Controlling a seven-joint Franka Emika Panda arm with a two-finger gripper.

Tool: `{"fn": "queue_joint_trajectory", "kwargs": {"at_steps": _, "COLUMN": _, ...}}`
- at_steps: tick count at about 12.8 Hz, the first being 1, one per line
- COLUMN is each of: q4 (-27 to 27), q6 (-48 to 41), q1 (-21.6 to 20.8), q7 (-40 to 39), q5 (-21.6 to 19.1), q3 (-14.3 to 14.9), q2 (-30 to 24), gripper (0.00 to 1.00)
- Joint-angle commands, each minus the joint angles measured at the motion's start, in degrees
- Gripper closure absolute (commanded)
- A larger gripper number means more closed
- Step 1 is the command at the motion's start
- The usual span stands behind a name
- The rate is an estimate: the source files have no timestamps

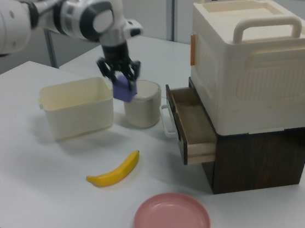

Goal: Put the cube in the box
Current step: 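Lift the purple cube and carry it over the cream box, then release the cube into the cream box and raise the gripper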

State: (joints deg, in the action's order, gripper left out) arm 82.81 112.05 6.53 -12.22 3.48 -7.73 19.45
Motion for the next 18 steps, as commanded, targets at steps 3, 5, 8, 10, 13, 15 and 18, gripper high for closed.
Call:
{"fn": "queue_joint_trajectory", "kwargs": {"at_steps": 3, "q4": 0.16, "q6": -1.48, "q1": -10.11, "q7": 5.00, "q5": -4.09, "q3": 0.61, "q2": -2.40, "gripper": 0.43}}
{"fn": "queue_joint_trajectory", "kwargs": {"at_steps": 5, "q4": 0.25, "q6": -1.40, "q1": -14.94, "q7": 9.56, "q5": -3.92, "q3": 0.61, "q2": -1.87, "gripper": 0.42}}
{"fn": "queue_joint_trajectory", "kwargs": {"at_steps": 8, "q4": 0.60, "q6": -1.22, "q1": -18.47, "q7": 12.65, "q5": -3.56, "q3": 0.70, "q2": -0.47, "gripper": 0.39}}
{"fn": "queue_joint_trajectory", "kwargs": {"at_steps": 10, "q4": 0.60, "q6": -0.96, "q1": -18.66, "q7": 14.24, "q5": -3.47, "q3": 0.70, "q2": -0.02, "gripper": 0.31}}
{"fn": "queue_joint_trajectory", "kwargs": {"at_steps": 13, "q4": 0.43, "q6": -1.04, "q1": -18.57, "q7": 15.73, "q5": -3.39, "q3": 0.70, "q2": -0.02, "gripper": 0.00}}
{"fn": "queue_joint_trajectory", "kwargs": {"at_steps": 15, "q4": 0.51, "q6": -1.83, "q1": -18.39, "q7": 16.44, "q5": -3.39, "q3": 1.31, "q2": -0.46, "gripper": 0.00}}
{"fn": "queue_joint_trajectory", "kwargs": {"at_steps": 18, "q4": 0.60, "q6": -7.87, "q1": -15.68, "q7": 19.43, "q5": -2.16, "q3": 2.01, "q2": -2.48, "gripper": 0.00}}
